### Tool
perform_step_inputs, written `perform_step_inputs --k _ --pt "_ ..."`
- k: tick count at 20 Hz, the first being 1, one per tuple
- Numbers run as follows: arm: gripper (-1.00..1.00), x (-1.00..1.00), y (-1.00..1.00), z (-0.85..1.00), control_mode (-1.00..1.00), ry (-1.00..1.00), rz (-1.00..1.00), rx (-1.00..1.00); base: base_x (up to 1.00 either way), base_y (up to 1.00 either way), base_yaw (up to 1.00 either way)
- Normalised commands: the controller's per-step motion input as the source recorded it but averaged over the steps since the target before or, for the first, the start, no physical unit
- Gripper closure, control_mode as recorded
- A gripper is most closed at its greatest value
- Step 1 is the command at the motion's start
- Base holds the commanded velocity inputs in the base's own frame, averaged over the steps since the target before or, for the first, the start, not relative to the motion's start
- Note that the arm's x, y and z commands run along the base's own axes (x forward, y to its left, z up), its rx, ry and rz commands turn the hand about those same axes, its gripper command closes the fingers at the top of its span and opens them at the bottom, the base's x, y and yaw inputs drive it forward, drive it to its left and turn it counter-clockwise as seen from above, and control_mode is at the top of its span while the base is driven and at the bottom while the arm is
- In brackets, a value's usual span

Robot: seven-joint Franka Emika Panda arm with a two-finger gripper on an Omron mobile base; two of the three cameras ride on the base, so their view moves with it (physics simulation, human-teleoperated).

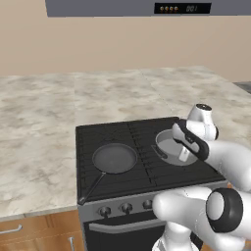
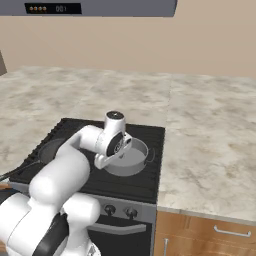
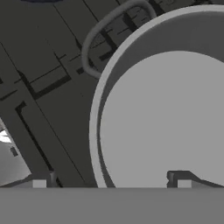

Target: Move the pot and pan from the stove into the sink.

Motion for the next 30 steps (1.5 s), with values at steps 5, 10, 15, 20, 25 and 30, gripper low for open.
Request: perform_step_inputs --k 5,10,15,20,25,30 --pt "-1.00 0.13 0.00 -0.14 -1.00 0.01 0.04 0.00 0.00 0.00 0.00" --pt "-1.00 0.03 0.00 -0.03 -1.00 0.00 0.00 0.00 0.00 0.00 0.00" --pt "-1.00 0.04 0.00 -0.32 -1.00 0.06 0.00 -0.05 0.00 0.00 0.00" --pt "-1.00 0.00 0.00 -0.43 -1.00 0.09 0.00 -0.07 0.00 0.00 0.00" --pt "-1.00 0.01 0.00 -0.19 -1.00 0.02 0.00 -0.03 0.00 0.00 0.00" --pt "1.00 0.00 0.00 0.00 -1.00 0.00 0.00 0.00 0.00 0.00 0.00"
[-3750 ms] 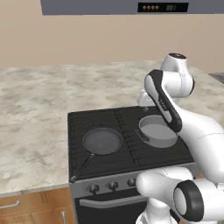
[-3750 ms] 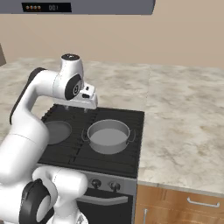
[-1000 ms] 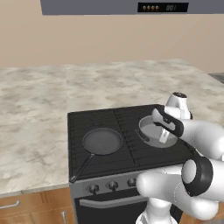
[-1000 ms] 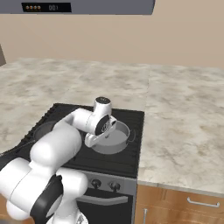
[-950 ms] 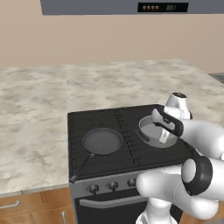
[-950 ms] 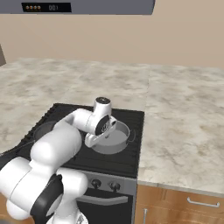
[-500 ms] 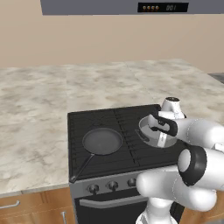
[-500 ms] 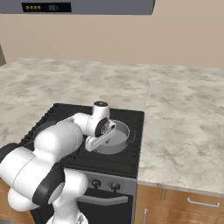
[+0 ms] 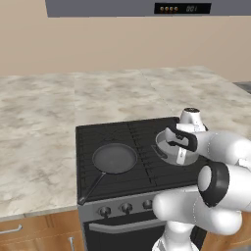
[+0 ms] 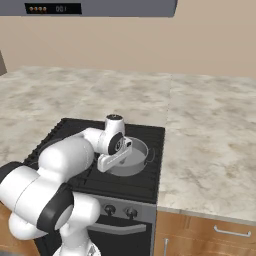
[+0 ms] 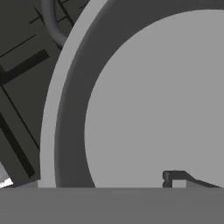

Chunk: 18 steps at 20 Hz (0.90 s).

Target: Move the pot and pan from the stove into the sink.

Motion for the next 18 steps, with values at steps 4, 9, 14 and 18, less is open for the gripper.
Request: perform_step_inputs --k 4,9,14,18 --pt "1.00 0.00 -0.02 0.08 -1.00 0.00 0.00 0.01 0.00 0.00 0.00" --pt "1.00 -0.09 0.00 0.48 -1.00 0.02 0.03 0.01 0.00 0.00 0.00" --pt "1.00 -0.34 0.00 0.69 -1.00 0.02 0.06 0.00 0.00 0.00 0.00" --pt "1.00 -0.59 0.00 0.68 -1.00 0.00 0.11 0.00 0.00 0.00 0.00"
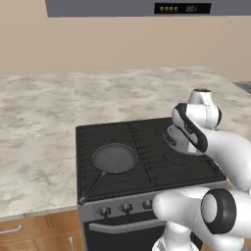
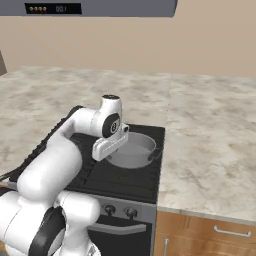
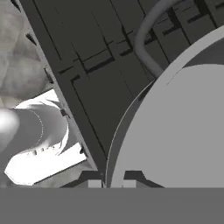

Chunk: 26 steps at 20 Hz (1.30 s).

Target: Move the pot and pan from the stove into the sink.

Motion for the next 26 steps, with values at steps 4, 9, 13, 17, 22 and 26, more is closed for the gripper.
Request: perform_step_inputs --k 4,9,13,17,22,26 --pt "1.00 -0.74 0.05 0.63 -1.00 0.00 0.17 0.00 0.00 0.00 0.00" --pt "1.00 -0.75 0.10 0.59 -1.00 0.00 0.19 0.00 0.00 0.00 0.00" --pt "1.00 -0.70 0.15 0.42 -1.00 0.00 0.20 0.00 0.00 0.00 0.00" --pt "1.00 -0.69 0.09 0.27 -1.00 -0.17 0.14 0.00 0.00 0.00 0.00" --pt "1.00 -0.67 0.00 0.05 -1.00 -0.46 0.02 -0.02 0.00 0.00 0.00" --pt "1.00 -0.24 0.01 0.00 -1.00 -0.21 0.02 -0.01 0.00 0.00 0.00"
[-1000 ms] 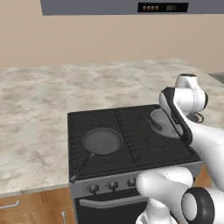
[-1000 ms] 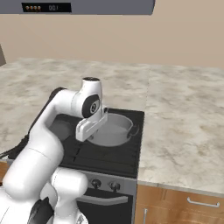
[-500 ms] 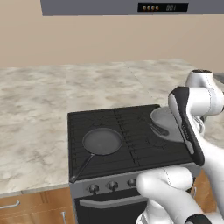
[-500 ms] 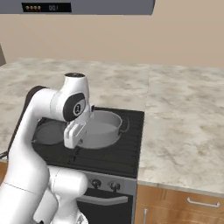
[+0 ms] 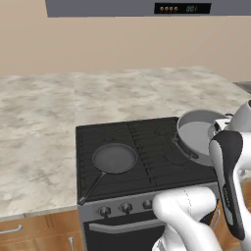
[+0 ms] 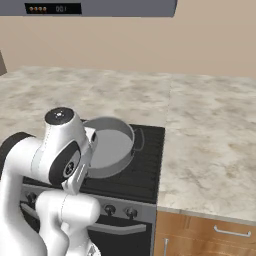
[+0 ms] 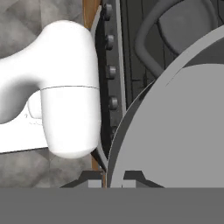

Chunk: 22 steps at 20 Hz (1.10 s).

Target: Move the pot and pan from the stove into the sink.

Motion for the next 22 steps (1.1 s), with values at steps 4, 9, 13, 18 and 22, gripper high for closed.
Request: perform_step_inputs --k 4,9,13,18,22 --pt "1.00 0.00 0.00 0.00 1.00 0.00 0.00 0.00 -0.07 0.00 0.00" --pt "1.00 0.00 0.00 0.00 1.00 0.00 0.00 0.00 -0.73 -0.05 0.00" --pt "1.00 0.00 0.00 0.00 1.00 0.00 0.00 0.00 -0.82 -0.18 0.00" --pt "1.00 0.00 0.00 0.00 1.00 0.00 0.00 0.00 -0.30 -0.15 -0.27" --pt "1.00 0.00 0.00 0.00 1.00 0.00 0.00 0.00 0.00 0.00 -0.48"
